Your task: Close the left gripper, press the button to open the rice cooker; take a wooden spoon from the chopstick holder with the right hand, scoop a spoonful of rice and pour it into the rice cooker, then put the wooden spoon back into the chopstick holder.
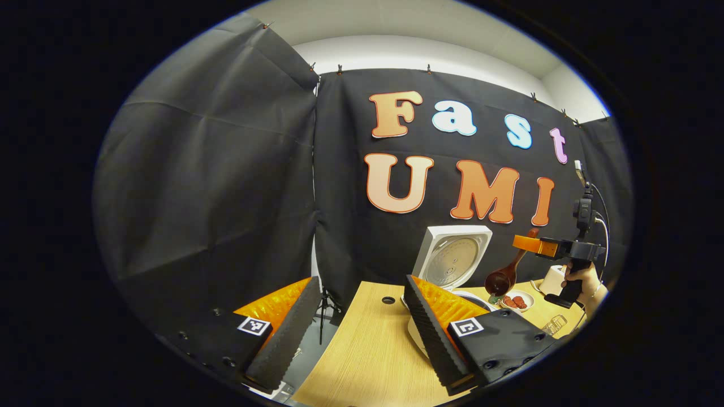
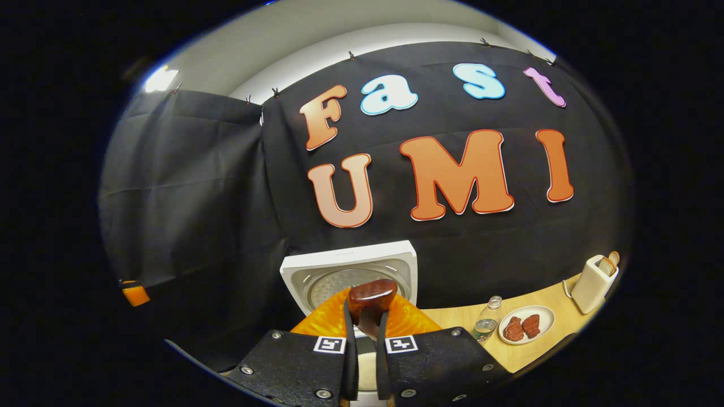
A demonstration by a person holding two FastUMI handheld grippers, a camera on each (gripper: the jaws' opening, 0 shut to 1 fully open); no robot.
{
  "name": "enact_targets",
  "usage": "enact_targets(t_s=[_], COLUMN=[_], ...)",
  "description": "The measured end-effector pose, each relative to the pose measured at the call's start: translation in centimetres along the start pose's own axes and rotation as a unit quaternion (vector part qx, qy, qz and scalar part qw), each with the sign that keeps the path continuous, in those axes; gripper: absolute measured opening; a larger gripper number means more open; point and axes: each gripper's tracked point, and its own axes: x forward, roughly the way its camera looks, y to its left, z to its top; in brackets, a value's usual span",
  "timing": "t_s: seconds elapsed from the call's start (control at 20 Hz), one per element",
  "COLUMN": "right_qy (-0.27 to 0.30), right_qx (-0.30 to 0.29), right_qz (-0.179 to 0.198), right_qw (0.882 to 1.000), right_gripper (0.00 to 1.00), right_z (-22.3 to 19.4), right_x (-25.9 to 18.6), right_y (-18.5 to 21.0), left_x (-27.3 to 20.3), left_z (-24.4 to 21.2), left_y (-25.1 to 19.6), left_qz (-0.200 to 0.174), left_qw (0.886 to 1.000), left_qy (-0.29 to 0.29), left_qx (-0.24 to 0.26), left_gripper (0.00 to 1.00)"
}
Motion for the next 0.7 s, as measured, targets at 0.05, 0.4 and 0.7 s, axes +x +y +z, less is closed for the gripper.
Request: enact_targets(t_s=[0.05,0.4,0.7], right_qy=[-0.002,-0.036,-0.049], right_qx=[0.018,0.126,0.156], right_qz=[-0.007,-0.071,-0.172], right_qw=[1.000,0.989,0.971], right_gripper=[0.12,0.11,0.11], right_z=[0.2,2.7,1.8], right_x=[-0.2,-5.3,-12.7], right_y=[-0.8,-9.8,-20.8], left_x=[0.1,0.4,0.6], left_z=[0.1,0.3,0.9], left_y=[-0.4,-3.5,-6.9], left_qz=[-0.002,-0.026,-0.048], left_qw=[1.000,1.000,0.999], left_qy=[-0.001,-0.005,-0.011], left_qx=[-0.001,-0.011,-0.017], left_gripper=[1.00,1.00,1.00])
